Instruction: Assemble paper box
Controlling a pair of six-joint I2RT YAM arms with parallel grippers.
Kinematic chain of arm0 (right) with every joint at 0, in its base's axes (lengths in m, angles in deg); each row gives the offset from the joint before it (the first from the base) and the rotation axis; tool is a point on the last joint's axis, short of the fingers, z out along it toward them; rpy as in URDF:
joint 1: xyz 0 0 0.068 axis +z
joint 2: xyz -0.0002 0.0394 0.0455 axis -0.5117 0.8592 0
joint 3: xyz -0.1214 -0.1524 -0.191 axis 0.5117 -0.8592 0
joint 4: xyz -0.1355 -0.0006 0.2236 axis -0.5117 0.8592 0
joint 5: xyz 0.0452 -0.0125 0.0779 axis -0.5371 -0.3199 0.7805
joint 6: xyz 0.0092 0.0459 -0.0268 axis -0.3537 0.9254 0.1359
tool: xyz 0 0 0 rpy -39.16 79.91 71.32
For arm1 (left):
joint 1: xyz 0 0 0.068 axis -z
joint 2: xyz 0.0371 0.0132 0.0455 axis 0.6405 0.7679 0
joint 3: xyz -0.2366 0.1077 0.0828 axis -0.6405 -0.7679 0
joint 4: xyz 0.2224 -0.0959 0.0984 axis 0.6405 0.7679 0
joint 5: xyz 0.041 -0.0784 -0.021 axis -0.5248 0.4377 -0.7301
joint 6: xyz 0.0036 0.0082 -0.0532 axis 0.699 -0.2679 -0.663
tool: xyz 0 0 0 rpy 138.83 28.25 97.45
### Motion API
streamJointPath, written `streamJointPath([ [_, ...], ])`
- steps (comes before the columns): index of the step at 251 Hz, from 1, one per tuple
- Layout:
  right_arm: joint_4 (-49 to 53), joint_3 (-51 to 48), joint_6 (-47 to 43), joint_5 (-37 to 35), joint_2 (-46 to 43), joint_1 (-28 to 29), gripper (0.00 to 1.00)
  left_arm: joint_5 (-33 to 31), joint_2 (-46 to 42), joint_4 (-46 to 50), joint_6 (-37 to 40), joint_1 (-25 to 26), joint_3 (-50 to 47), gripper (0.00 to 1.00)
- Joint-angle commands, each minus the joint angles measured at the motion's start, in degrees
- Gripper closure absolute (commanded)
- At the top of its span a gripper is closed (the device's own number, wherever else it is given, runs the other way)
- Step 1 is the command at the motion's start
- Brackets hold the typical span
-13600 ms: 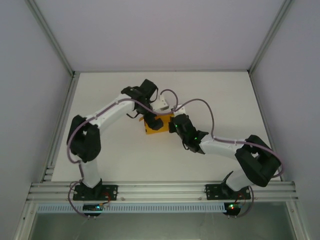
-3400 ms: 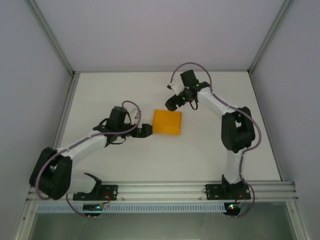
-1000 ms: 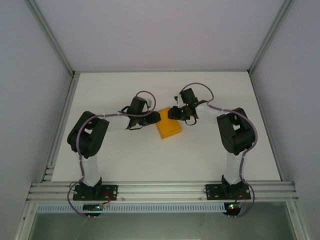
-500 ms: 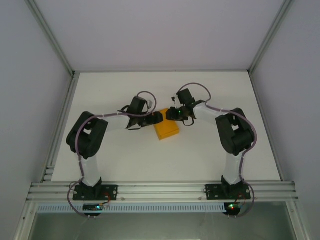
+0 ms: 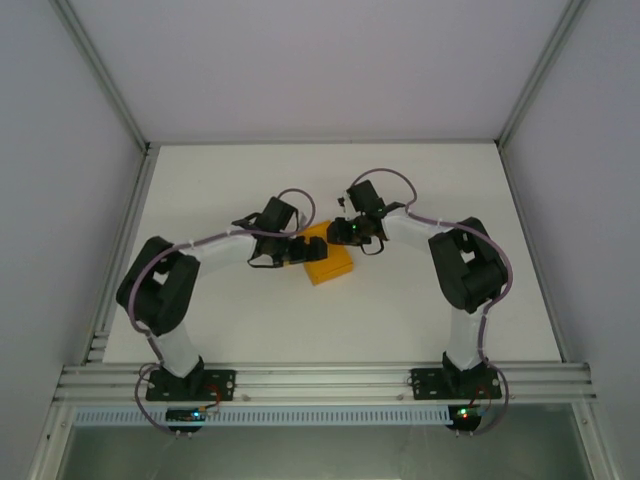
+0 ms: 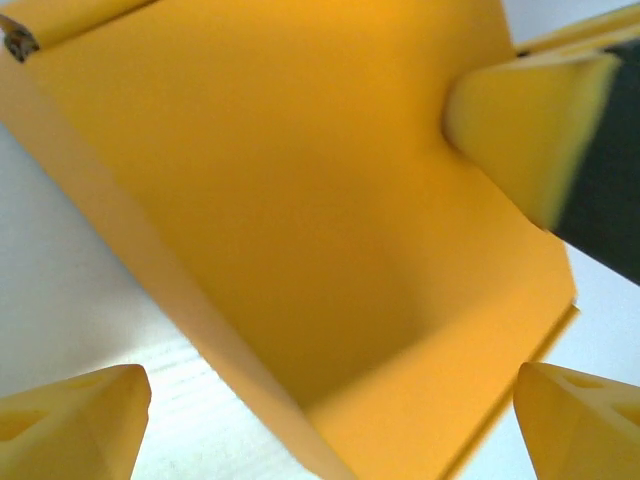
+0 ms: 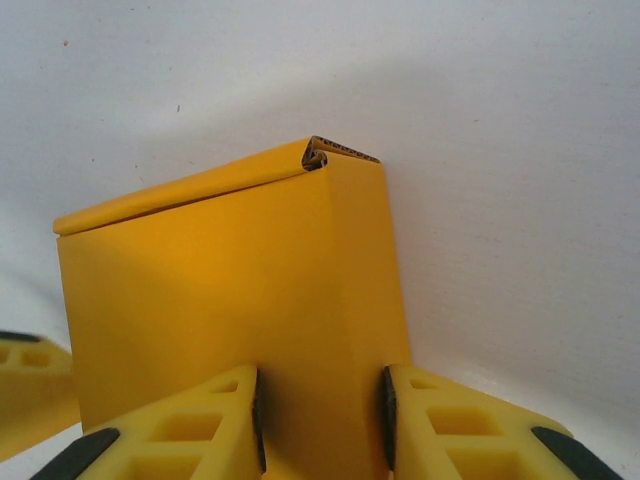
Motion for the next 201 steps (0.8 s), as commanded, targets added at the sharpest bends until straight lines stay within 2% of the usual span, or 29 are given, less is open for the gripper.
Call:
streamJointPath([
  [1,11.3,-3.9,0.5,-3.5,3.7,1.3,0.68,1.8,-2.6,2.1,0.4,0.3,-1.4,0.08],
  [35,11.3,-4.0,0.6,-3.4,3.3,1.4,0.68,5.5,0.2,1.2,-0.1,0.9,-1.4,0.17],
  [131,11.2,-4.2,0.7,-2.4,3.5,1.2,0.69,8.0,4.8,2.9,1.2,1.8,0.7,0.25],
  [165,11.2,-4.5,0.7,-2.3,3.5,1.1,0.69,5.3,6.2,3.1,1.2,1.8,0.6,0.31],
  [201,10.8,-4.8,0.8,-2.0,3.7,1.2,0.70,5.4,8.2,-2.2,-0.4,1.6,0.9,0.42],
])
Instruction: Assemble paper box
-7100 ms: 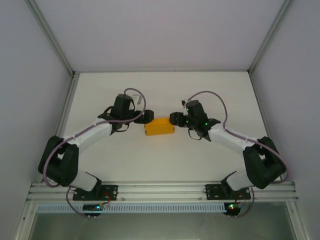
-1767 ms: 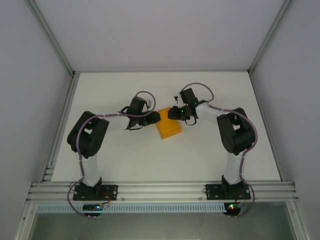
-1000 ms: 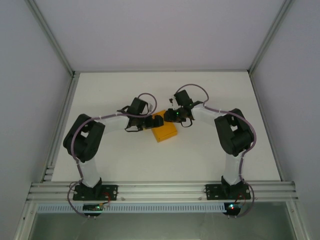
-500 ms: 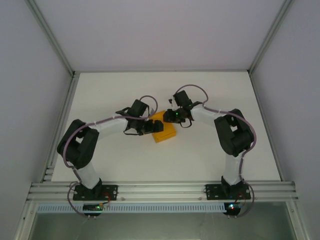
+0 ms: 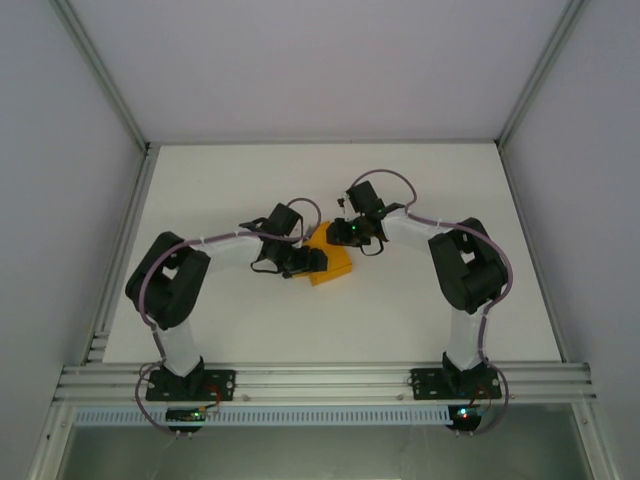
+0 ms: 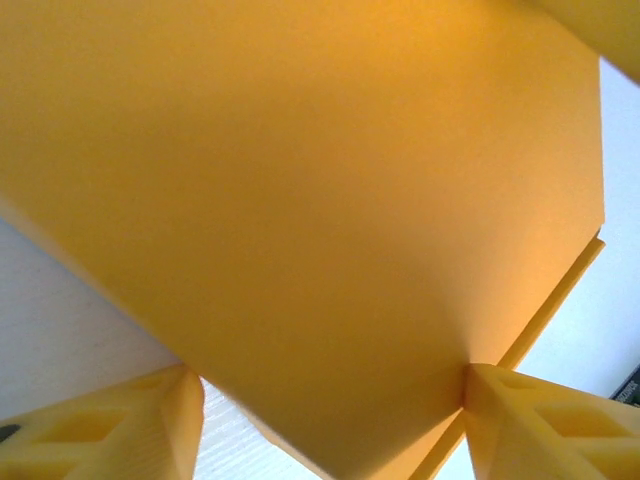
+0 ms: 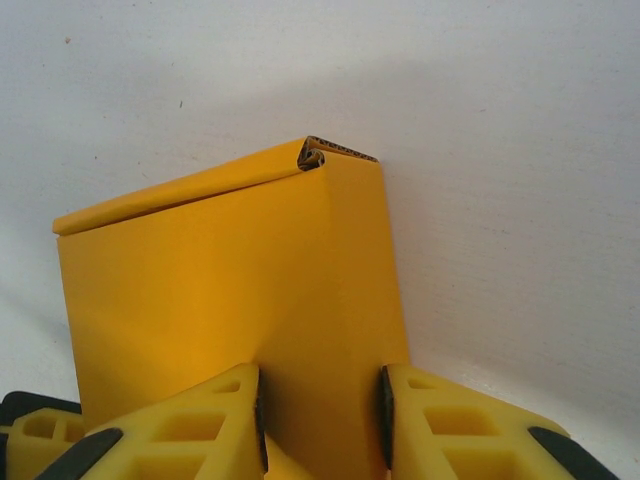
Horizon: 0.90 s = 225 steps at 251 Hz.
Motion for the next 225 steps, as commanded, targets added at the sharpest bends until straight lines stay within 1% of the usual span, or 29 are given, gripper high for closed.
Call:
streamJointPath([
  [1,11.2,-4.3,0.0,-2.1,3.9,0.9,0.70,-2.1,3.7,-3.5,-0.5,0.2,0.9,0.42],
  [24,11.4,-4.4,0.0,-2.0,3.9,0.9,0.70,-1.7,5.4,-5.6,-0.9,-0.2,1.3,0.54],
  [57,11.3,-4.8,0.0,-1.7,3.9,0.8,0.71,-1.9,5.6,-8.0,-1.2,-0.6,0.5,0.67],
  [73,11.1,-4.9,0.2,-1.6,3.9,0.8,0.71,-2.0,5.5,-9.0,-1.4,-0.9,-0.1,0.79],
  [81,11.0,-5.0,0.3,-1.5,4.0,0.7,0.71,-1.9,5.6,-9.3,-1.7,-1.1,-0.4,0.83],
  [99,11.0,-5.1,0.3,-1.4,4.0,0.8,0.71,-1.1,5.8,-10.1,-2.0,-1.5,-0.8,0.87],
  [113,11.2,-5.1,0.4,-1.5,4.1,0.8,0.71,-0.9,6.0,-10.7,-2.4,-1.6,-1.2,0.93],
  [125,11.1,-5.1,0.3,-1.4,4.0,0.8,0.71,-0.9,6.1,-11.1,-2.6,-1.8,-1.5,0.96],
  [131,11.3,-5.2,0.4,-1.5,4.0,0.8,0.71,-0.9,6.1,-11.1,-2.8,-1.9,-1.6,1.00],
  [225,10.7,-5.2,1.0,-1.6,3.8,0.6,0.72,-1.7,5.8,-13.4,-2.8,-2.2,-2.9,1.00],
])
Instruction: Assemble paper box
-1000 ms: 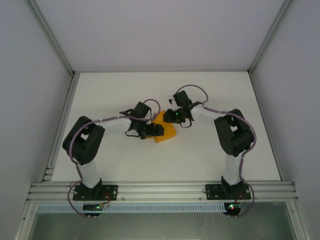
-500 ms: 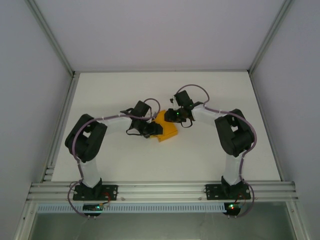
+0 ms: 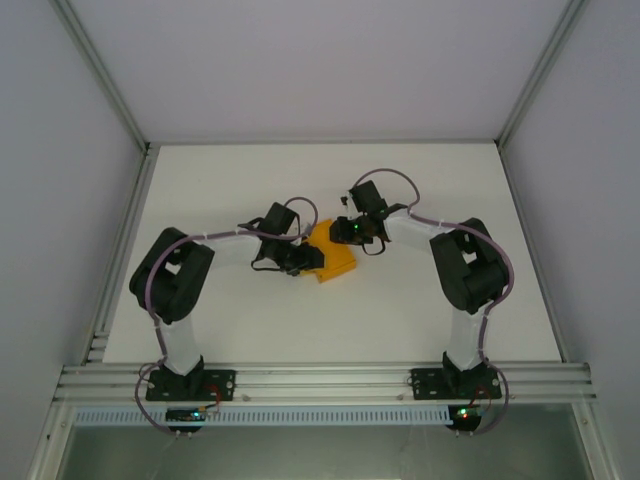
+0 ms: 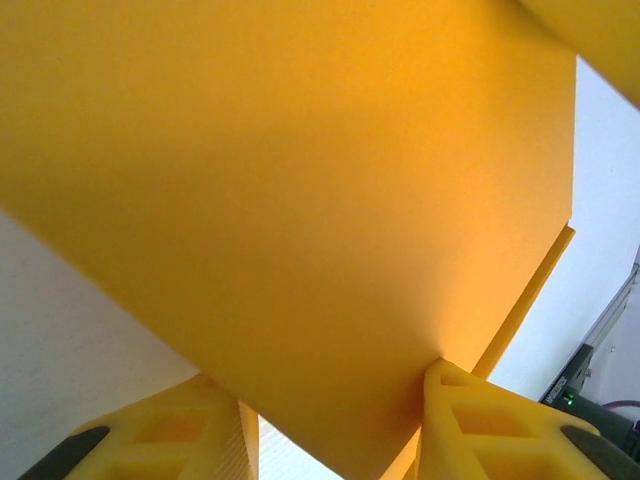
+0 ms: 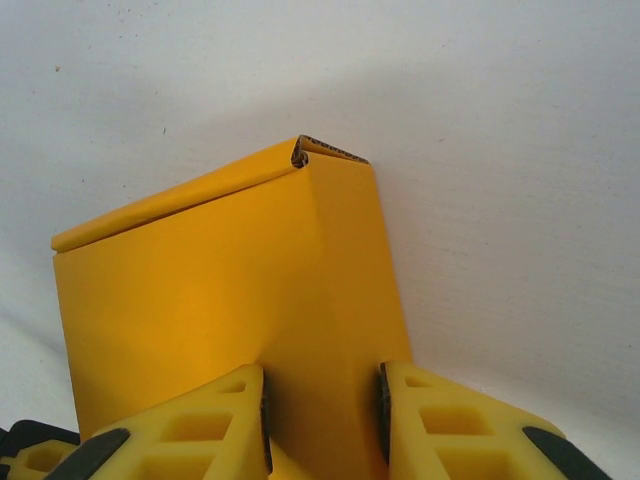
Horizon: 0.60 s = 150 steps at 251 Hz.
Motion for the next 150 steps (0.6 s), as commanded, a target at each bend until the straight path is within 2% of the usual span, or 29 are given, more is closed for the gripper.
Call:
streamJointPath([
  [1,12.3,-4.4,1.0,-0.5,4.2,1.4,0.72,-7.8,3.5,-6.4,0.7,-0.2,-1.7,1.00],
  [62,12.2,-3.7,1.0,-1.0,3.7,1.1,0.72,-10.3,1.1,-5.3,1.5,-0.2,-2.0,1.00],
  [77,12.4,-3.2,0.9,-1.3,3.6,1.0,0.71,-10.2,0.5,-4.7,1.7,-0.1,-2.0,0.80],
  [96,12.7,-2.1,0.1,-1.6,3.6,0.8,0.66,-10.1,-0.8,-4.2,2.1,-0.1,-2.0,0.76],
  [106,13.0,-1.2,-0.3,-1.6,3.6,0.5,0.66,-10.2,-1.5,-3.9,2.2,0.0,-2.1,0.71],
  [119,13.3,-0.6,-1.1,-1.5,3.6,0.3,0.63,-10.3,-2.4,-3.4,2.5,-0.1,-1.9,0.60],
  [136,13.8,2.6,-1.7,-2.1,3.1,0.1,0.62,-10.6,-3.7,-2.8,3.0,0.0,-1.8,0.57],
  [150,13.8,4.3,-2.2,-2.3,2.6,-0.2,0.58,-11.1,-4.7,-2.2,3.3,0.0,-1.5,0.50],
])
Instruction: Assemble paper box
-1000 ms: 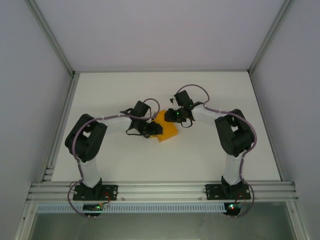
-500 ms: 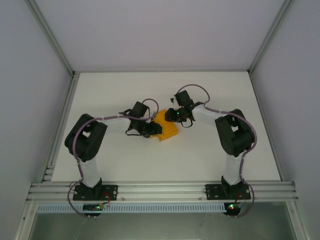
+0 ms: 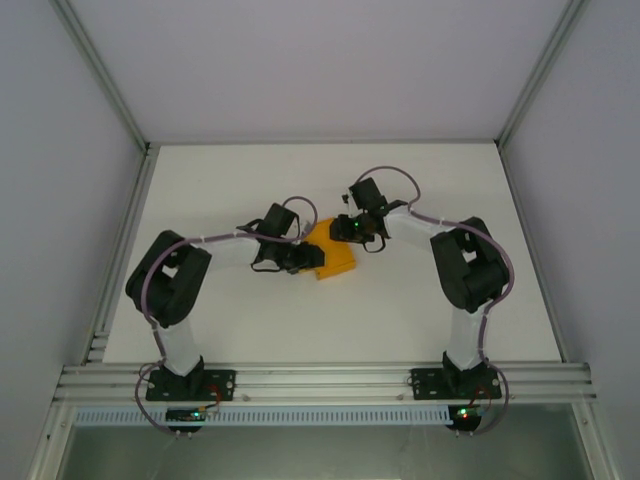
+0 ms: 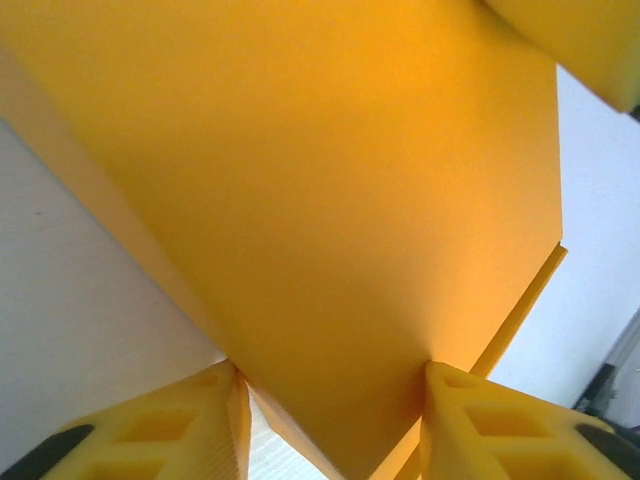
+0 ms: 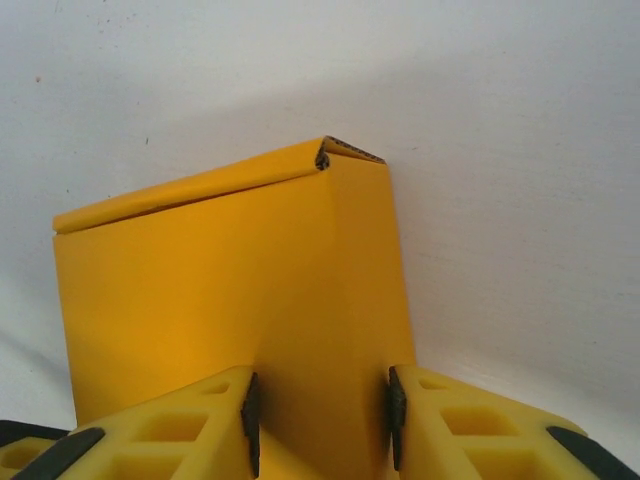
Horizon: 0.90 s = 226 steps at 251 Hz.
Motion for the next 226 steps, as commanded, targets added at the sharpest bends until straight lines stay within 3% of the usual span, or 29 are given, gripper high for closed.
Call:
streamJointPath([
  [1,10.4,1.6,-2.1,-1.1,2.2,0.2,0.58,-7.2,-2.5,-0.2,2.4,-0.3,-0.1,0.50],
  [26,10.3,5.0,-3.3,-0.4,1.1,-0.3,0.55,-7.5,-4.0,-0.3,3.1,-0.2,0.0,0.45],
  [63,11.0,9.4,-4.8,0.3,-0.2,-0.6,0.35,-9.1,-5.7,0.4,3.2,0.1,-0.3,0.23],
  [91,11.4,11.5,-6.2,0.4,-1.5,-0.8,0.26,-10.2,-8.6,1.8,3.9,0.2,-1.3,0.17],
  [97,11.5,11.8,-6.3,0.1,-1.9,-0.9,0.23,-10.9,-9.4,2.3,4.0,0.3,-1.4,0.13],
  [104,11.7,11.9,-6.6,-0.2,-2.4,-1.0,0.18,-11.7,-10.4,3.0,4.1,0.2,-1.5,0.01],
  [115,11.5,11.5,-6.9,-1.1,-3.6,-1.1,0.01,-13.4,-12.1,4.2,4.7,0.2,-1.5,0.00],
  [128,10.4,10.0,-7.7,-2.2,-5.8,-1.4,0.01,-17.4,-14.5,7.2,6.3,0.0,-0.8,0.00],
  [149,8.8,5.9,-8.5,-6.8,-11.0,-2.7,0.01,-29.0,-19.1,12.8,9.3,-1.2,0.9,0.00],
  [170,8.5,0.5,-9.1,-11.6,-17.2,-5.7,0.01,-38.0,-23.3,15.7,10.3,-5.9,0.9,0.00],
  [204,4.3,-11.4,-13.7,-13.9,-25.4,-13.1,0.01,-47.7,-27.0,9.8,15.8,-16.2,-4.4,0.00],
  [226,-6.4,-21.6,-15.6,-15.2,-29.9,-18.2,0.01,-53.9,-28.3,-0.1,20.4,-21.4,-10.5,0.01],
])
